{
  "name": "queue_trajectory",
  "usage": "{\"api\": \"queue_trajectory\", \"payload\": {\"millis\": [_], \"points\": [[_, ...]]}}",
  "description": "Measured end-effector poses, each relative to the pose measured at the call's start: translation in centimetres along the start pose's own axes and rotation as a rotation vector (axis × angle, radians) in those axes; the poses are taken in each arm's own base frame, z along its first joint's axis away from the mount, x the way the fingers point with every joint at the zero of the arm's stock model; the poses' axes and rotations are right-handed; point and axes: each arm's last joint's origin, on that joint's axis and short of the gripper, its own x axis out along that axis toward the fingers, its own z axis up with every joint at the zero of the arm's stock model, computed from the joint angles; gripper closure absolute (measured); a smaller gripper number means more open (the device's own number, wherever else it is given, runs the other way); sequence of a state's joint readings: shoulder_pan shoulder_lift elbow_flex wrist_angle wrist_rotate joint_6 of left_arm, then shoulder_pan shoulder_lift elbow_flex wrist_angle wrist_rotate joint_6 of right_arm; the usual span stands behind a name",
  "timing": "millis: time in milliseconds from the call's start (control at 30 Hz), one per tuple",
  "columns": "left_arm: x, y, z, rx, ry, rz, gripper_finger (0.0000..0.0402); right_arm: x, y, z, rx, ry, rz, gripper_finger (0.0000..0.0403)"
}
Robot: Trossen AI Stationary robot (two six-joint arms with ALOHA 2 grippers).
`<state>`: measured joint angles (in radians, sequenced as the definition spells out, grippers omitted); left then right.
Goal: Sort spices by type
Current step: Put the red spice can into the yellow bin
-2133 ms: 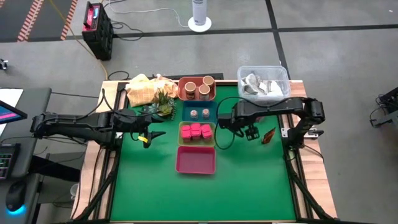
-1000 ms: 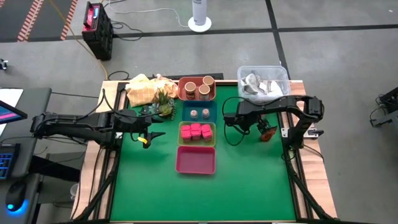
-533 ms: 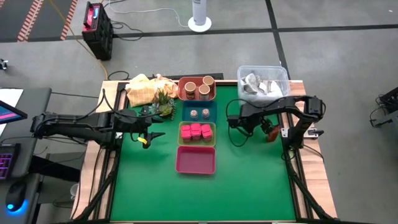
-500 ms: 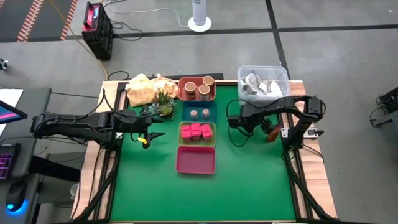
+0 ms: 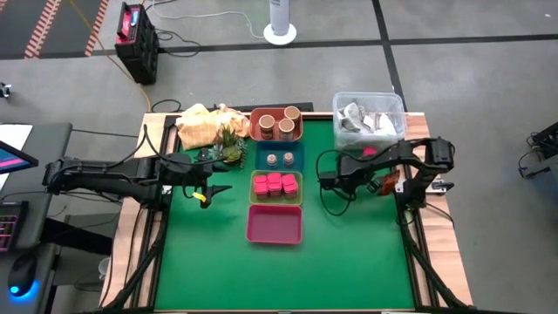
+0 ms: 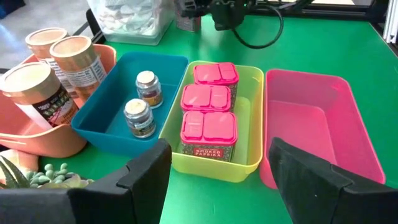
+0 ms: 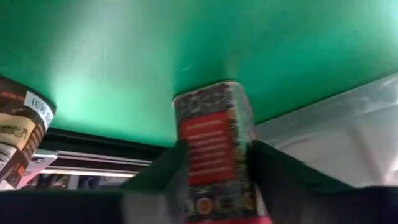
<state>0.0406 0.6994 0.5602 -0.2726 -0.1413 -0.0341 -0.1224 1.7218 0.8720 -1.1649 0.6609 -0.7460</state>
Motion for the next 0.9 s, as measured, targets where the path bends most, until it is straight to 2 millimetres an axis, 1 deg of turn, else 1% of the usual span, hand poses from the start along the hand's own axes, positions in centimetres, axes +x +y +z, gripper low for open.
{"api": "queue_trajectory", "payload": {"millis": [67, 133, 267, 367, 467, 567, 633, 733, 800, 900], "points": [[0.0, 0.0, 0.0, 0.0, 0.0, 0.0, 0.0146, -0.7, 0.1, 0.4, -0.02, -0.014, -0.028, 0.024], [0.0, 0.0, 0.0, -0.001, 0.0, 0.0, 0.0146, -1.8, 0.1, 1.0, -0.038, -0.046, -0.076, 0.0272], [0.0, 0.0, 0.0, 0.003, -0.002, 0.0, 0.0146, -5.4, -0.4, 2.7, -0.084, -0.163, -0.232, 0.0325], [0.0, 0.0, 0.0, -0.002, -0.002, 0.0, 0.0146, -8.4, -1.0, 3.8, -0.068, -0.279, -0.35, 0.035], [0.0, 0.0, 0.0, -0.012, -0.002, 0.0, 0.0146, -10.7, -1.3, 4.2, -0.038, -0.379, -0.395, 0.036], [0.0, 0.0, 0.0, -0.014, -0.001, 0.0, 0.0146, -12.2, -1.5, 4.2, 0.033, -0.433, -0.409, 0.036], [0.0, 0.0, 0.0, -0.015, -0.001, 0.0, 0.0146, -12.9, -1.7, 3.9, 0.14, -0.467, -0.395, 0.0354], [0.0, 0.0, 0.0, -0.013, -0.001, 0.0, 0.0146, -12.7, -2.2, 2.5, 0.28, -0.442, -0.262, 0.0328], [0.0, 0.0, 0.0, -0.014, -0.001, 0.0, 0.0146, -12.0, -2.7, 1.4, 0.453, -0.408, -0.158, 0.0301], [0.0, 0.0, 0.0, -0.015, -0.001, 0.0, 0.0146, -11.2, -3.9, 0.1, 0.831, -0.427, 0.048, 0.0246]]}}
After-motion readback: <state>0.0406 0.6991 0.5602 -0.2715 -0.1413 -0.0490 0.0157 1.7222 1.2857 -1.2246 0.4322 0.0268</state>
